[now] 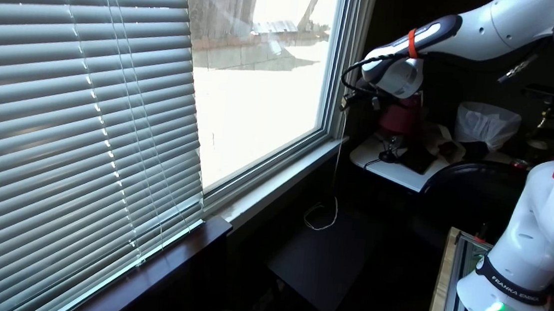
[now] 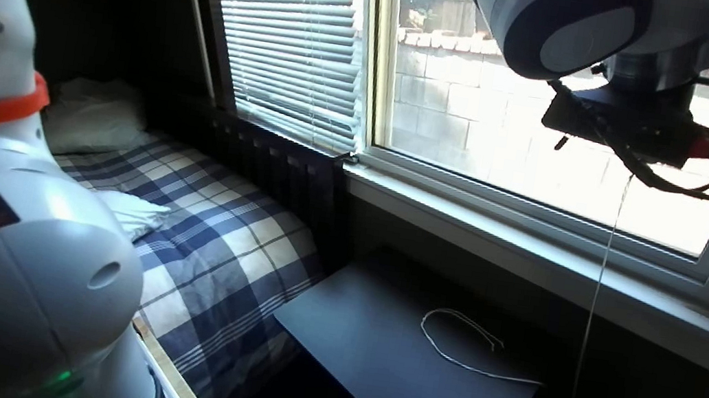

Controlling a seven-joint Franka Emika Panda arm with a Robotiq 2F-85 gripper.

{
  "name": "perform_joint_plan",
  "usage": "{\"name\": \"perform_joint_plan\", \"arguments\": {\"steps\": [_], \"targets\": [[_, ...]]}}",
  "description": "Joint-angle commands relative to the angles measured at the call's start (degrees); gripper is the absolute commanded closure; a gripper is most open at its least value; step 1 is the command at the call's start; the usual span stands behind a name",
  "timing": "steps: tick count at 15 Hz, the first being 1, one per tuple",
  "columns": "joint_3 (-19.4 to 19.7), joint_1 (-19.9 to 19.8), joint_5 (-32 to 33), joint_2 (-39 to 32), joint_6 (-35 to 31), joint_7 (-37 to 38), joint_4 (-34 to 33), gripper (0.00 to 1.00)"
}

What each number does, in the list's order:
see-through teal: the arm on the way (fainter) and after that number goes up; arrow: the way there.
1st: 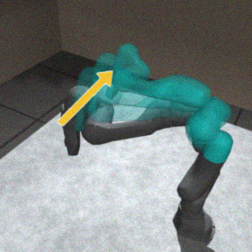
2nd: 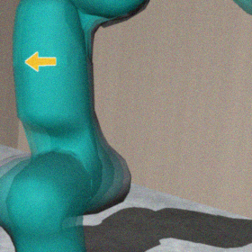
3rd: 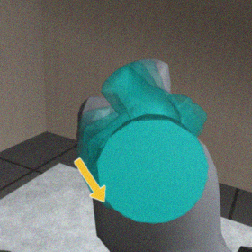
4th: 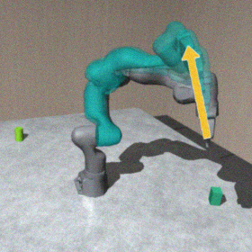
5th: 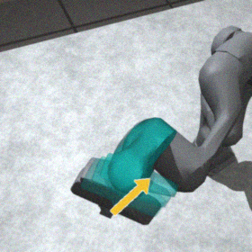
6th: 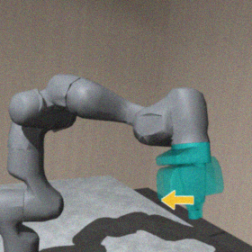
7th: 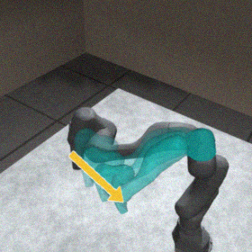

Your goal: Open the blinds on the right window.

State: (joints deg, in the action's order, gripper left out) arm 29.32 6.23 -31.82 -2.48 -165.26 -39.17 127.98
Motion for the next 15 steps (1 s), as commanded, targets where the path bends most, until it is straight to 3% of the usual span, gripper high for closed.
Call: {"name": "perform_joint_plan", "arguments": {"steps": [1, 11, 12, 13, 15], "targets": [[-0.2, -1.1, -4.0, -6.2, 3.2, -3.8, 2.0, 1.0], [-2.2, -4.6, -4.7, -20.0, 4.2, -4.3, -0.8, 1.0], [-1.9, -4.5, -3.3, -20.2, 5.6, -3.3, -1.3, 0.73], [-1.9, -4.4, -2.7, -20.3, 6.9, -2.9, -1.8, 0.72], [-0.8, -3.6, -1.0, -20.7, 10.4, -1.6, -1.9, 0.59]]}}
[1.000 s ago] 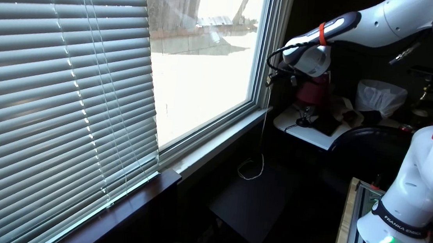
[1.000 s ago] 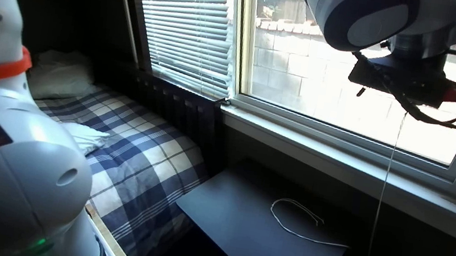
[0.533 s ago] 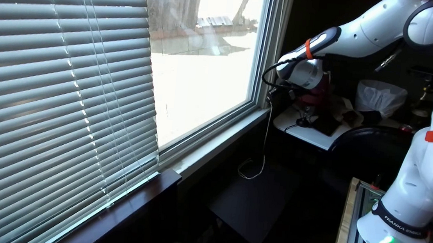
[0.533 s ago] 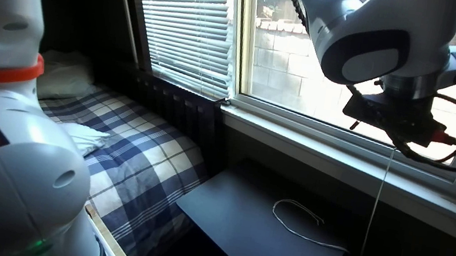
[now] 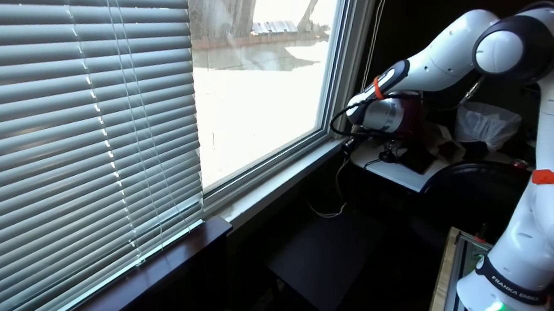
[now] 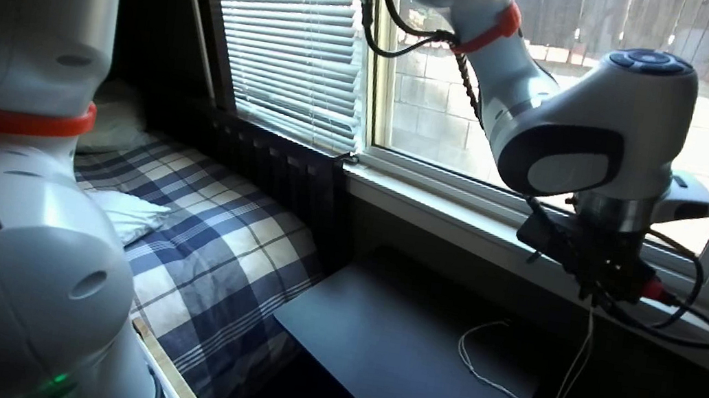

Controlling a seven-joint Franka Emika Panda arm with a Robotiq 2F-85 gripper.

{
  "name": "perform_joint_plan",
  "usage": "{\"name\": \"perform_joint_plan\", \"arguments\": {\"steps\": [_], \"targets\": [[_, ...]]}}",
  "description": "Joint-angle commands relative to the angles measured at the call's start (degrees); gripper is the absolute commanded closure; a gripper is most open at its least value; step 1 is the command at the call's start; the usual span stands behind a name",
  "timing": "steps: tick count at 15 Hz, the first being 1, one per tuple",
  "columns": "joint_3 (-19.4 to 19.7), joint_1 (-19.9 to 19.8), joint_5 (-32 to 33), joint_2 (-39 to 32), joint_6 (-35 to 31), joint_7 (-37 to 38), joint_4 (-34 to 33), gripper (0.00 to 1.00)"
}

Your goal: Open the blinds on the right window.

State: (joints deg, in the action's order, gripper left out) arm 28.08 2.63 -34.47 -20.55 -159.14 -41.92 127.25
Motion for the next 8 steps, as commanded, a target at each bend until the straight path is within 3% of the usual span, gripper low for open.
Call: {"name": "perform_joint_plan", "arguments": {"steps": [1, 3, 8], "targets": [[-6.4, -7.3, 10.3, -0.5, 3.7, 7.0, -0.3, 0.52], [-7.4, -8.9, 18.5, 1.2, 7.1, 12.1, 0.2, 0.36], [-8.3, -11.2, 37.6, 12.7, 25.5, 21.6, 1.7, 0.01]]}}
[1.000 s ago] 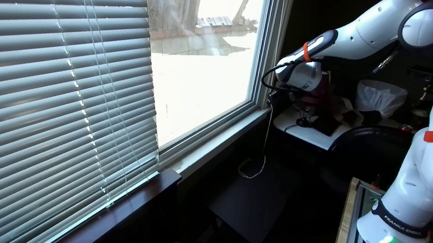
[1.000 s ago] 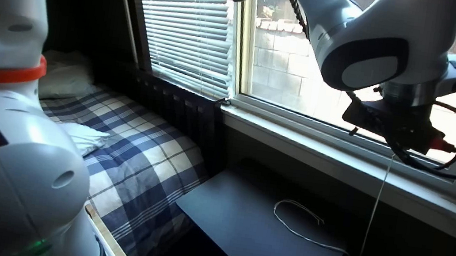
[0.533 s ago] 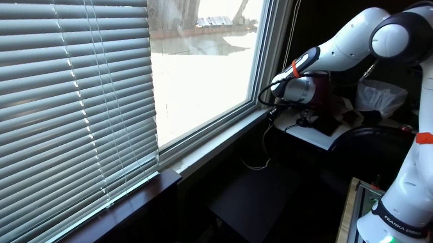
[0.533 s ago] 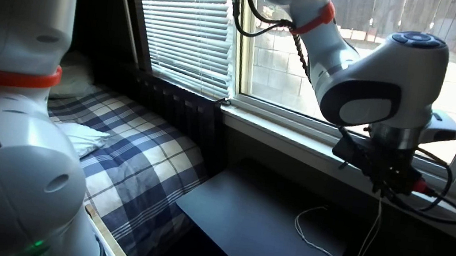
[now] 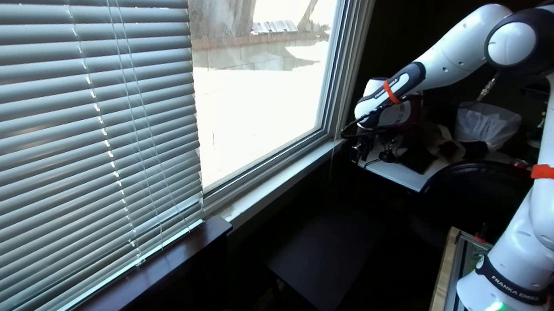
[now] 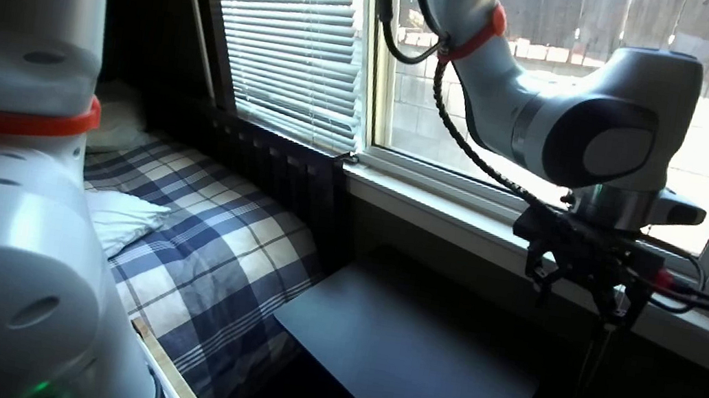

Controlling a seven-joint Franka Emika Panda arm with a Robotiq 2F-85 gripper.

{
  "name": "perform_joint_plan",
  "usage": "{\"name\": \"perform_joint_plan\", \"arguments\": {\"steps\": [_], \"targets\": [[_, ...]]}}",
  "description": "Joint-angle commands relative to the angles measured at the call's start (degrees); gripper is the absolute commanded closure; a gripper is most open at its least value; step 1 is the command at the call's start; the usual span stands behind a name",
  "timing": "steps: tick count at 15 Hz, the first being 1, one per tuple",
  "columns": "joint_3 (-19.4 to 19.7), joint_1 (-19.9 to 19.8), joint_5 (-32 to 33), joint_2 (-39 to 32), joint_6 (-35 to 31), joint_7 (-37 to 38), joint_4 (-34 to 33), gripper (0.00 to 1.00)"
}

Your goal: Open the blinds on the right window.

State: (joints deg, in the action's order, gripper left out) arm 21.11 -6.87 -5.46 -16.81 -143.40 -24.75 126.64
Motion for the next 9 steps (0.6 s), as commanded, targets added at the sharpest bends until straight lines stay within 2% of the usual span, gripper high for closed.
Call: {"name": "perform_joint_plan", "arguments": {"steps": [1, 4, 6, 9], "targets": [[-1.9, -2.0, 10.7, 11.9, 13.4, 5.0, 2.6, 0.0], [-4.0, -2.4, 13.3, 21.5, 23.6, 7.9, 3.2, 0.0], [-5.7, -2.4, 11.9, 28.2, 27.9, 10.8, 4.0, 0.0], [-8.3, -2.4, 10.8, 38.8, 26.1, 17.0, 6.1, 0.0]]}}
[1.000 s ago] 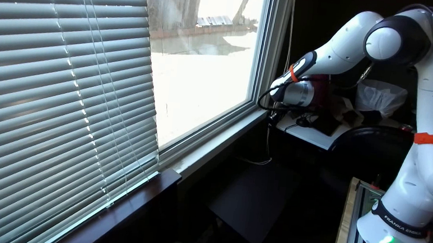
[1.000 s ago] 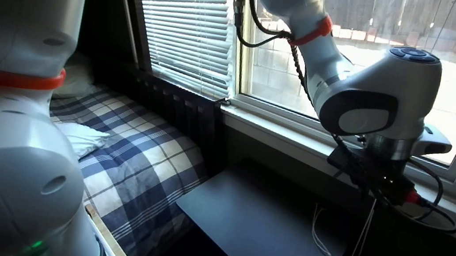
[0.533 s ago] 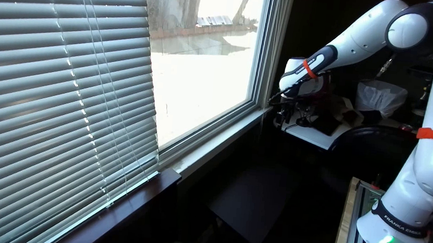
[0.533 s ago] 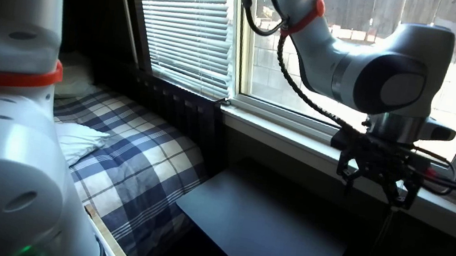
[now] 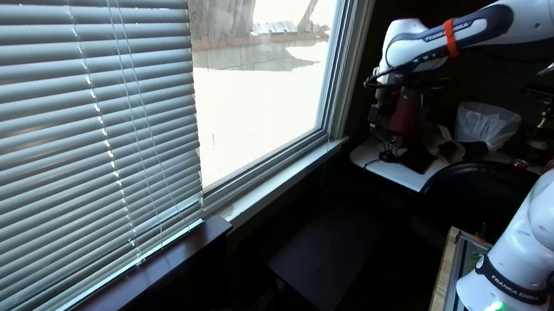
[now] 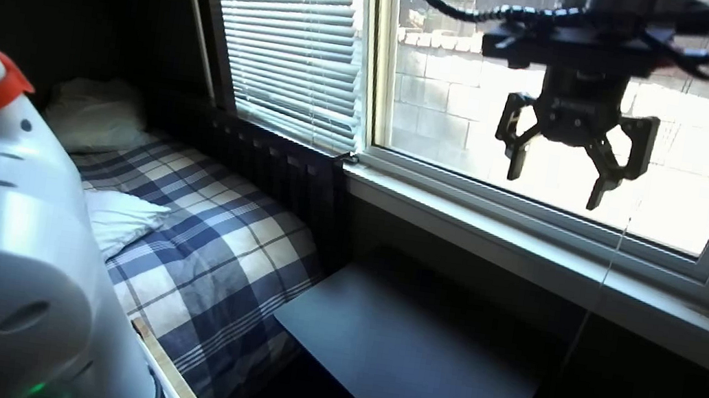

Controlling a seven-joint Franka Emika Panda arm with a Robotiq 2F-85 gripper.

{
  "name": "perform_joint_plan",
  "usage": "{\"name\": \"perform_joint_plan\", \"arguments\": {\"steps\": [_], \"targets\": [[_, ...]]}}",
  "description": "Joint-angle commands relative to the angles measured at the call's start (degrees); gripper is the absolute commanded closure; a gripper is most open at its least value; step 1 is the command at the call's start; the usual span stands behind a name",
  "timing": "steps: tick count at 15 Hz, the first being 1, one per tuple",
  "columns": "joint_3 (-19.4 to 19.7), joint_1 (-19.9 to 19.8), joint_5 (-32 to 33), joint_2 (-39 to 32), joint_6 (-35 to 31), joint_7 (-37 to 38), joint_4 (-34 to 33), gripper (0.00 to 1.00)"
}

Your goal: Open the blinds on the right window.

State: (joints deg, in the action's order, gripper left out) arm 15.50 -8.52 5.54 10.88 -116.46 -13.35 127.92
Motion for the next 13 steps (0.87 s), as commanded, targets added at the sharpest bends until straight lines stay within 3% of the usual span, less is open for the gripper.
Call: {"name": "perform_joint_plan", "arguments": {"steps": [1, 5, 7, 8, 9, 13], "targets": [[-3.8, -0.8, 0.3, 14.4, -1.1, 7.5, 5.2, 0.0], [-7.7, -1.2, 0.6, 27.2, 2.0, 12.0, 5.3, 0.0], [-8.3, -0.2, -0.2, 32.3, 3.5, 10.6, 5.2, 0.0], [-7.4, 1.4, -1.0, 33.8, 2.8, 7.3, 5.2, 0.0], [-7.8, 0.2, 0.1, 29.2, 2.7, 9.7, 2.6, 0.0], [-7.7, 1.1, 0.0, 33.7, 2.8, 8.4, 4.0, 0.0]]}}
